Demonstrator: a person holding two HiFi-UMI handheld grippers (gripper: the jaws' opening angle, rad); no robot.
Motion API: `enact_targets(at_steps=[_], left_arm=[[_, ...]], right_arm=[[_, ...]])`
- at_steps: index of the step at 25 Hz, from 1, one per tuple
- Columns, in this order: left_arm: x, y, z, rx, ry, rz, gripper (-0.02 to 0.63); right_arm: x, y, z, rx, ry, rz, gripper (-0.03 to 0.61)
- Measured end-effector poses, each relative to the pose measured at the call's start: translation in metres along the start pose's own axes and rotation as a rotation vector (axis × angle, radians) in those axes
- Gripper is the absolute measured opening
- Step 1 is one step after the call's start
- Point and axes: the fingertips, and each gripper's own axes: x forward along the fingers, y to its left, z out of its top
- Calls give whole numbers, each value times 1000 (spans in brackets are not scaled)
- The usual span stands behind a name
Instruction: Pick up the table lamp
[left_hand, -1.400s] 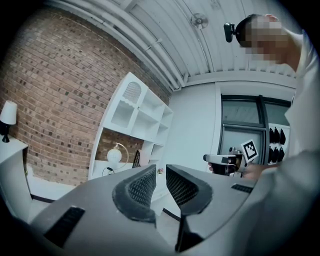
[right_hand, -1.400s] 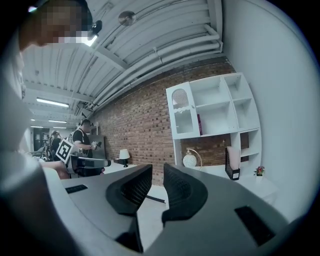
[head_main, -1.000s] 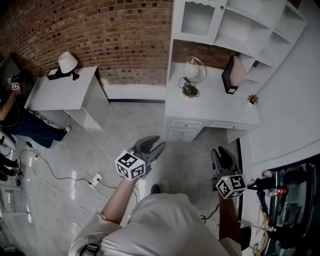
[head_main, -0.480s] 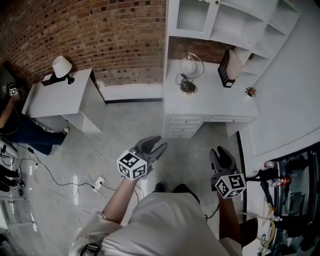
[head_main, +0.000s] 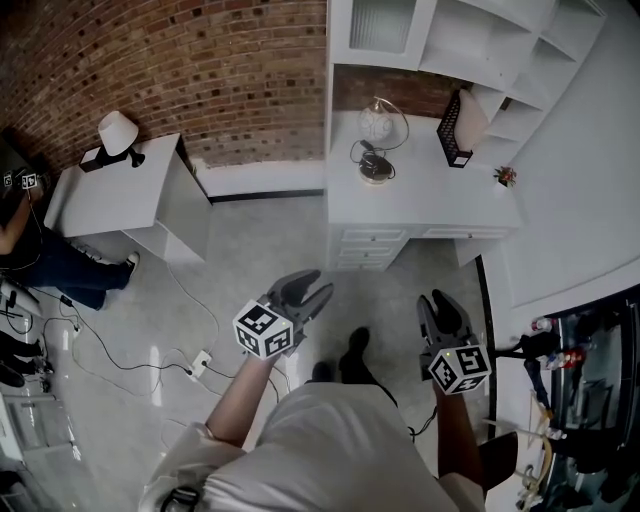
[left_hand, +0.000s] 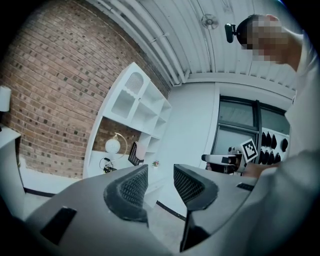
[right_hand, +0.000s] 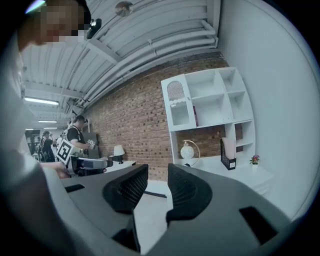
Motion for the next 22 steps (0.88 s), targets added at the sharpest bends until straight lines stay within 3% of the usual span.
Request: enact_targets(at_steps=[22], left_arm=[[158, 87, 22, -29, 22, 99, 179]], right_arm=[[153, -143, 22, 6, 56, 147, 137]])
